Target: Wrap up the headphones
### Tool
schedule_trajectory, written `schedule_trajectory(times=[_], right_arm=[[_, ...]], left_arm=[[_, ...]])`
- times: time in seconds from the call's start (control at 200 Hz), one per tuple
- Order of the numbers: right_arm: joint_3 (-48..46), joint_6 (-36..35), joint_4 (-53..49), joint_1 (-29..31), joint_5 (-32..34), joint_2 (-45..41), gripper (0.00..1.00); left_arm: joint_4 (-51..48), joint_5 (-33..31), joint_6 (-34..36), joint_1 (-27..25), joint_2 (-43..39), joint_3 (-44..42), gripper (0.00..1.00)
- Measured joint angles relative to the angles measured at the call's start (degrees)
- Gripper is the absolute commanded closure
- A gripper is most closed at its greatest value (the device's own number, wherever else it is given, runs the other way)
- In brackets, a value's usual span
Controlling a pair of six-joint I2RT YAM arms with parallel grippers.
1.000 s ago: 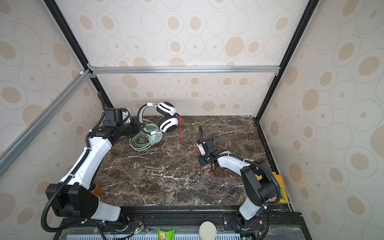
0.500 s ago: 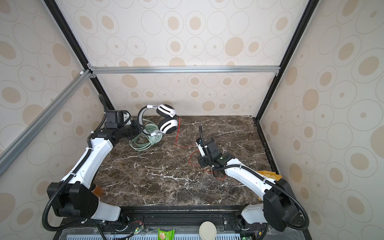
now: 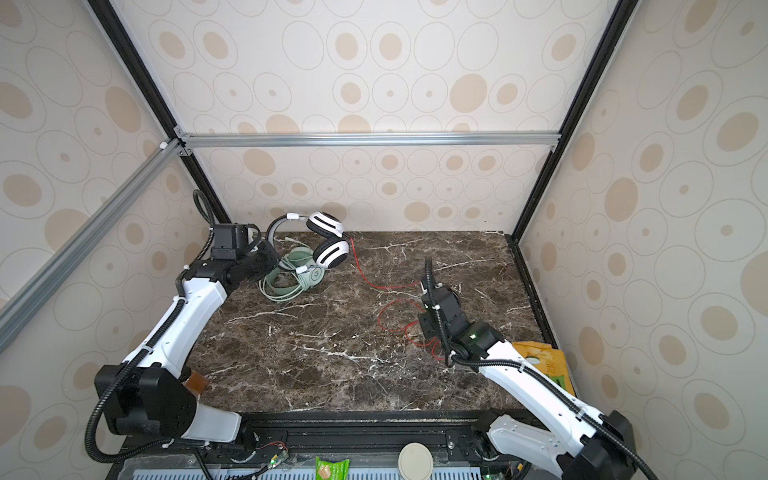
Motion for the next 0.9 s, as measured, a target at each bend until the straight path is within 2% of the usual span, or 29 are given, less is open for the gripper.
schedule_trajectory(times=[0.27, 0.58, 0.68, 0.765, 0.9], right_arm=[[-0.6, 2.6, -3.1, -0.3, 0.7, -8.5, 0.98], [0.1, 3.8, -7.8, -2.0, 0.2, -14.8, 0.99], [1.6, 3.2, -8.5, -2.1, -3.1, -14.2, 1.0], [3.0, 1.9, -8.8, -2.1, -8.7, -12.6, 1.0], [4.2, -0.4, -8.5, 0.0, -14.9, -9.5, 1.0]], left_arm=[[-1.2, -3.4, 0.5, 1.0, -0.1, 0.2, 1.0], [-2.2, -4.8, -0.4, 7.0, -2.1, 0.2, 1.0], [-1.9, -4.0, -0.6, 6.8, -2.1, 0.2, 1.0], [-1.9, -3.2, -0.6, 5.9, -1.6, 0.2, 1.0], [-2.2, -4.1, 0.0, 2.1, 0.7, 0.9, 1.0]])
